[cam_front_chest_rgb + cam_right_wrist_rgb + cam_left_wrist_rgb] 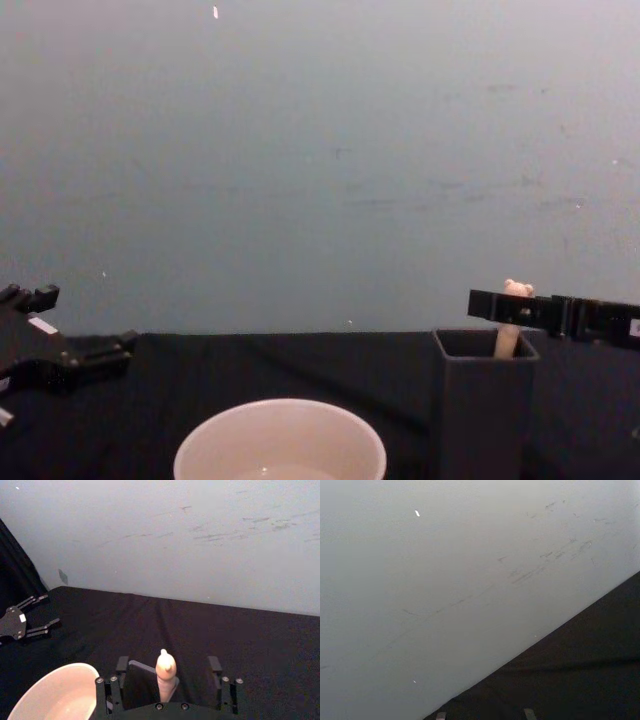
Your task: Pick up the stirring spoon with one hand, stir inside the cup, then place it back in its original position.
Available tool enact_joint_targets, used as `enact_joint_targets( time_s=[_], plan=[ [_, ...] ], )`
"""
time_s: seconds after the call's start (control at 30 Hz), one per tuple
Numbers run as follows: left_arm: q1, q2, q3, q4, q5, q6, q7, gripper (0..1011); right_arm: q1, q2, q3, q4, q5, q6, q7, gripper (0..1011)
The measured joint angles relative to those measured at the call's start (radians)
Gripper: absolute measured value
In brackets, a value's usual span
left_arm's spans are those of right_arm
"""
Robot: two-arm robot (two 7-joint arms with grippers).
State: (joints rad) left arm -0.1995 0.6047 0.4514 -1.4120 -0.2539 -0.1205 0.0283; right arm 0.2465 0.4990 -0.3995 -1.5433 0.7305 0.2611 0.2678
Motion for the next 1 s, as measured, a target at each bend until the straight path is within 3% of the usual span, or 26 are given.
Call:
enact_joint_targets(
  time_s=[0.27,0.37,0.6,0.73,0.9,0.93,1.0],
  plan=[
    [0.0,0.0,0.0,0.0,0.0,0.0,0.0,1001,-0.002,-0.005,0.003,-0.004,-0.01,-0.012,-0.007,1000],
    [0.0,0.0,0.0,0.0,0.0,0.0,0.0,1001,-0.004,-0.018,0.023,-0.013,-0.015,-0.032,-0.02,1000],
    [0.0,0.0,0.0,0.0,0.0,0.0,0.0,1001,0.013,-0.073,0.113,-0.024,-0.004,-0.092,-0.105,1000],
    [0.0,0.0,0.0,0.0,0.0,0.0,0.0,1001,0.023,-0.102,0.134,-0.003,-0.077,-0.153,-0.194,1000],
    [0.0,0.0,0.0,0.0,0.0,0.0,0.0,1001,0.005,-0.112,0.101,0.077,-0.253,-0.215,-0.308,1000],
    [0.0,0.0,0.0,0.0,0.0,0.0,0.0,1001,0.005,-0.112,0.101,0.077,-0.253,-0.215,-0.308,1000],
    [0.0,0.0,0.0,0.0,0.0,0.0,0.0,1001,-0.015,-0.108,0.088,0.098,-0.293,-0.217,-0.327,1000]
  ],
)
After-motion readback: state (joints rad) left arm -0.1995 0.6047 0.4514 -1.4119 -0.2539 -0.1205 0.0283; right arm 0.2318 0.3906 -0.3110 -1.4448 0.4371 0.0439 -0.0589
